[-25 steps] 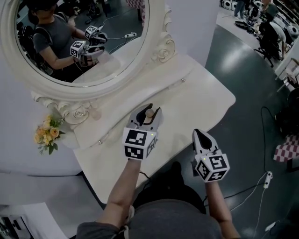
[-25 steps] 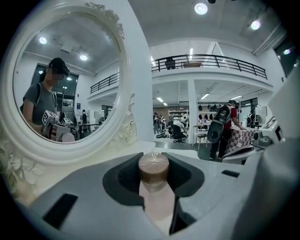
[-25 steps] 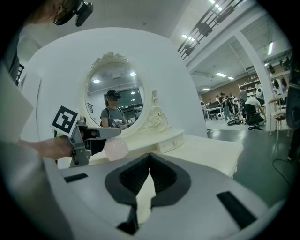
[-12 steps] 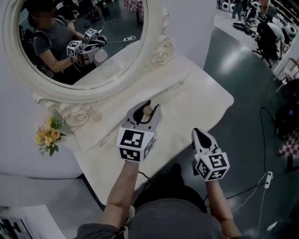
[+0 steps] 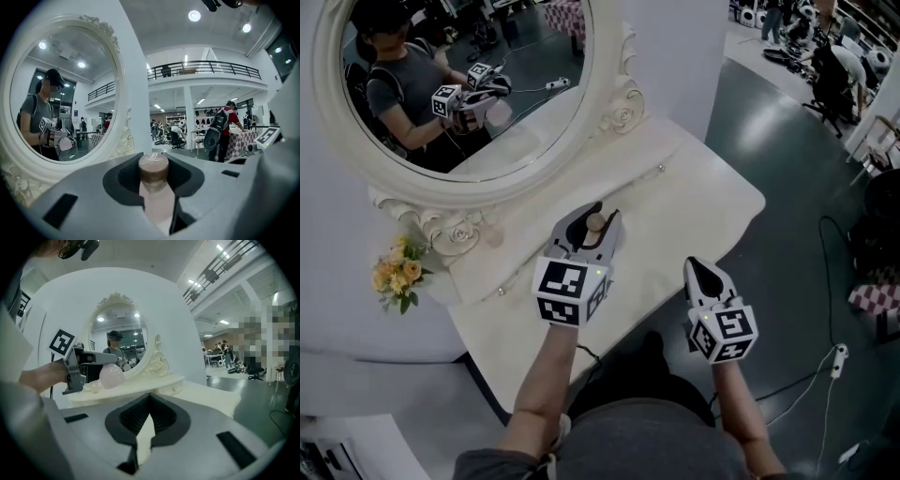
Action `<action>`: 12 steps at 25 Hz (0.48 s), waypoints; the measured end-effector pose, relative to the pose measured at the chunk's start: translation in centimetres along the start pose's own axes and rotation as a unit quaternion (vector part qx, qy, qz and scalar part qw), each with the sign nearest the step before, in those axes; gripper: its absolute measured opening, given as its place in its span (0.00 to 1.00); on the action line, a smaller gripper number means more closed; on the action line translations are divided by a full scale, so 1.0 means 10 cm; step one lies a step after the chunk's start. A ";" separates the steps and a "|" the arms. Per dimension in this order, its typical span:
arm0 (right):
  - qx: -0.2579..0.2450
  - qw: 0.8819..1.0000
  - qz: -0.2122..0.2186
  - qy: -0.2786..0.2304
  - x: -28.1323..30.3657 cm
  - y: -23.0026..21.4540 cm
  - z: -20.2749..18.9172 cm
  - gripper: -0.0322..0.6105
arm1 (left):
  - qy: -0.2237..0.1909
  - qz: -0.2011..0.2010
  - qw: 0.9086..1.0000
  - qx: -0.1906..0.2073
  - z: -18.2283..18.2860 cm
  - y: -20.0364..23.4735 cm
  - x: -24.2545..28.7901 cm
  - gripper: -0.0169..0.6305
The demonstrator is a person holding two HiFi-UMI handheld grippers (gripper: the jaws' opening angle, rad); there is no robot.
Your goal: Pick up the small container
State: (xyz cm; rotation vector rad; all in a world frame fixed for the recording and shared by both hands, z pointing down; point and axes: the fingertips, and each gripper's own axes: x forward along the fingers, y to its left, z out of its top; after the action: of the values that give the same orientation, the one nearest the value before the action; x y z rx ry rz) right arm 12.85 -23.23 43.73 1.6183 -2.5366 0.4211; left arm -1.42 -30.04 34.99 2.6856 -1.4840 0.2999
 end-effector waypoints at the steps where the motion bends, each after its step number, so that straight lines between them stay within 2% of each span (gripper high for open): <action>1: -0.002 1.000 0.000 0.000 0.00 0.00 0.00 0.05 | -0.001 0.000 1.000 0.000 0.00 0.00 -0.01 0.21; 12: -0.018 1.000 -0.006 0.005 -0.05 0.02 -0.01 0.05 | 0.001 -0.002 1.000 0.001 0.00 -0.02 -0.04 0.21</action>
State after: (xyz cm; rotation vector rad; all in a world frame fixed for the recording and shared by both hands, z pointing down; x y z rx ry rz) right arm 12.90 -22.72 43.73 1.6142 -2.5098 0.3802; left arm -1.43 -29.60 34.97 2.6891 -1.4769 0.3039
